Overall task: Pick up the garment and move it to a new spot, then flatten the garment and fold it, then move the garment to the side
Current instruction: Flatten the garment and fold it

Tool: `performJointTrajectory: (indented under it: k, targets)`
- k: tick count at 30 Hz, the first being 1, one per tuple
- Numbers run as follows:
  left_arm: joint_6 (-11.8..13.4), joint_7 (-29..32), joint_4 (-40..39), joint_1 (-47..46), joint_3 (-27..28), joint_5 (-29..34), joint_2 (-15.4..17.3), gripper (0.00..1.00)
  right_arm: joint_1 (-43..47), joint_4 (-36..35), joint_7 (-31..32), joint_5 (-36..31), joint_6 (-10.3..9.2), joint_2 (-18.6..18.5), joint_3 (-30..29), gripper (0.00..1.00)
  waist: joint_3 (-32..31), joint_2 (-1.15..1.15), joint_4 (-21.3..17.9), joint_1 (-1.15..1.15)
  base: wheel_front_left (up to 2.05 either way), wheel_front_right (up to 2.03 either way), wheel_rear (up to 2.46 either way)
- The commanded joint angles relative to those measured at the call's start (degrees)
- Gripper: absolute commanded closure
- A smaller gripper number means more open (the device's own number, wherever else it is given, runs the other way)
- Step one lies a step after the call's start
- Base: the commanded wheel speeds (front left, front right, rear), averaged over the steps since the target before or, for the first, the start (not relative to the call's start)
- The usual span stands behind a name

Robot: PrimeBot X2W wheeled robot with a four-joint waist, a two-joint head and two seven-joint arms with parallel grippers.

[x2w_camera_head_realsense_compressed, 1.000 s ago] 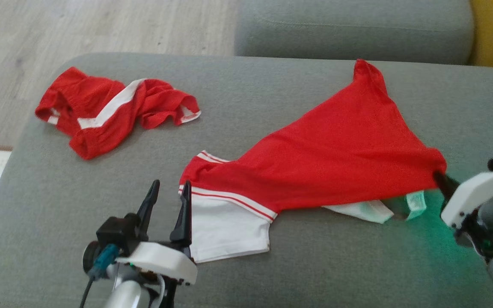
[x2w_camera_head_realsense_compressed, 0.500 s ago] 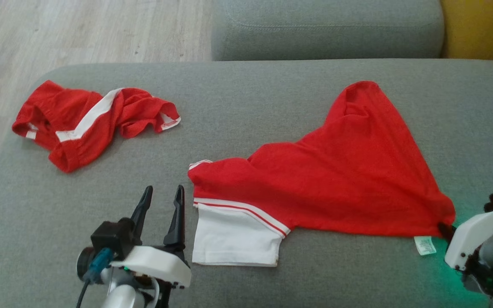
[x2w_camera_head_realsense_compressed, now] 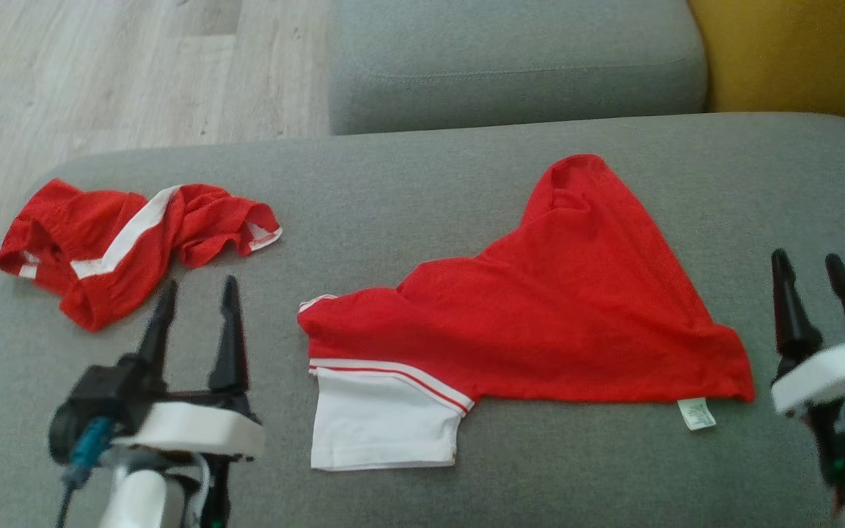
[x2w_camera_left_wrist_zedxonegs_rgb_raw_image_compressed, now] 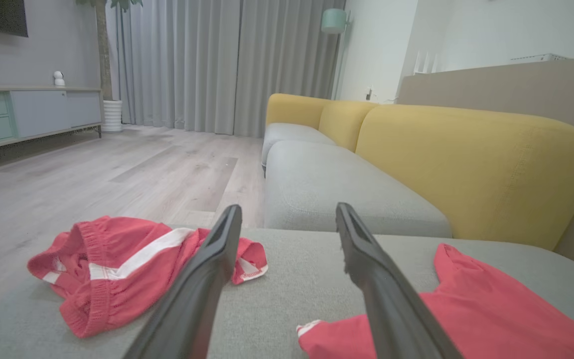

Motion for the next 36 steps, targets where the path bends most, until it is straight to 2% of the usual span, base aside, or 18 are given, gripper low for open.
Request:
performJointTrajectory:
  k: [1,6,13,32,36]
  targets:
    - [0.10,-0.45,-2.49,-1.98,2.75,0.51,0.83,0.00,0.56,-3.39,-1.50,-1.00,0.44,-0.20,1.00,0.00,-0.31,0.00,-0.39,0.00,0.00,0.00,0.00]
    - [-0.10,-0.45,-4.31,-0.80,4.73,1.17,0.55,0.00,6.02,-10.13,-8.06,-2.58,0.44,2.88,2.65,0.00,-0.80,0.00,-0.85,0.00,0.00,0.00,0.00]
    - [-0.43,-0.45,-5.84,3.54,6.82,2.30,-0.58,0.00,10.98,-9.12,-14.16,-4.30,0.44,4.00,4.42,0.00,-0.86,0.00,-1.55,0.00,0.00,0.00,0.00]
    - [-2.00,-0.45,-2.87,3.20,6.25,3.61,-1.63,0.00,9.18,-4.87,-13.88,-3.78,0.44,1.54,3.70,0.00,-0.81,0.00,-0.04,0.00,0.00,0.00,0.00]
    - [-3.00,1.12,1.45,3.50,4.39,1.47,-1.68,0.00,9.19,-2.55,-9.66,-2.18,0.44,1.93,2.74,0.00,-0.73,0.00,0.07,0.00,0.00,0.00,0.00]
